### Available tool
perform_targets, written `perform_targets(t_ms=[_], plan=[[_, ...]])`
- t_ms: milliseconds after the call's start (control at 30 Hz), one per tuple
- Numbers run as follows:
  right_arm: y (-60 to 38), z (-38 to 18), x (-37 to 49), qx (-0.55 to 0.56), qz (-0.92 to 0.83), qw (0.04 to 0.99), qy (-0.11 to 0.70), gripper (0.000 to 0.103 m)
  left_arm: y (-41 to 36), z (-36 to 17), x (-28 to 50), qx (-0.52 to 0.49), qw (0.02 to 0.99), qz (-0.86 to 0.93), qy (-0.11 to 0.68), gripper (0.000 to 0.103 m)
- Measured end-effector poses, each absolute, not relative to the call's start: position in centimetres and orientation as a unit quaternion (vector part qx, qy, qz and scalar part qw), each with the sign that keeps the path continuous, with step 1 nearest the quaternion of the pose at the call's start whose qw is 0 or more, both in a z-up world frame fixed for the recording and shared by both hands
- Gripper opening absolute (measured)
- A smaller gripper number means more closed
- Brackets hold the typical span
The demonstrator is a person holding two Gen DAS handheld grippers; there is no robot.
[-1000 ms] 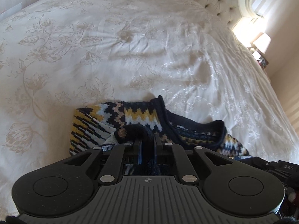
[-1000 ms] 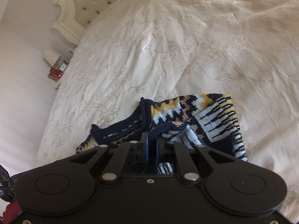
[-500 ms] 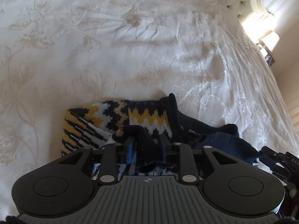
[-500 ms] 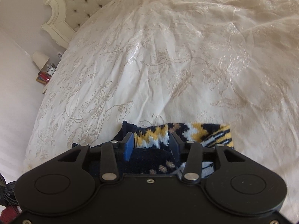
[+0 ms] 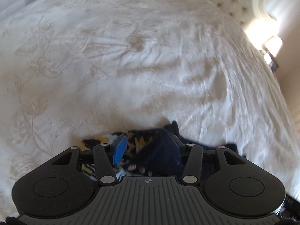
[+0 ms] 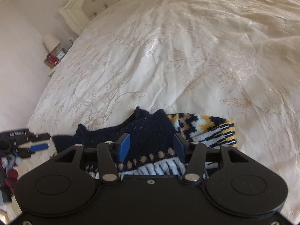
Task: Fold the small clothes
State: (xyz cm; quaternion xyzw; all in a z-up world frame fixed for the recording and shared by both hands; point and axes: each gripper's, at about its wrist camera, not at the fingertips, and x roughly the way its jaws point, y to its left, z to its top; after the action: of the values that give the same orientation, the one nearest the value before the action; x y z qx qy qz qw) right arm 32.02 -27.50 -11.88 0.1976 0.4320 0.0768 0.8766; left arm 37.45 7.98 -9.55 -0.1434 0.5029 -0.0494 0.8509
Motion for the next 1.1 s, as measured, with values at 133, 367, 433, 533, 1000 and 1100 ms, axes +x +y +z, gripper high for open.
perform_targets(t_ms=[133,367,433,533,1000,1100], plan=[[-24.7,-12.4,31.5,0.137,0.109,0.877,0.447,0.063,4.9,-10.3,34.3,-0.069,0.847,-0.087,0.520,0.052],[-20.4,-13.7,31.5,0.025,0.164,0.870,0.465,0.063,4.0,-14.3,29.6,-0.010,0.819,-0.089,0.567,0.052],[-19.9,-14.5,32.1,-0.010,0.161,0.867,0.472,0.063,4.8,-14.9,29.1,-0.019,0.816,-0.088,0.571,0.053],[-20.3,-15.7,33.9,-0.042,0.134,0.863,0.486,0.063,5.9,-14.8,28.7,-0.034,0.814,-0.088,0.572,0.054],[-19.7,-13.0,31.4,-0.010,0.137,0.878,0.459,0.066,6.5,-14.0,24.8,0.055,0.809,-0.127,0.571,0.056],[-16.9,-12.2,28.8,-0.027,0.185,0.871,0.455,0.066,6.7,-15.0,23.8,0.070,0.788,-0.136,0.596,0.056]])
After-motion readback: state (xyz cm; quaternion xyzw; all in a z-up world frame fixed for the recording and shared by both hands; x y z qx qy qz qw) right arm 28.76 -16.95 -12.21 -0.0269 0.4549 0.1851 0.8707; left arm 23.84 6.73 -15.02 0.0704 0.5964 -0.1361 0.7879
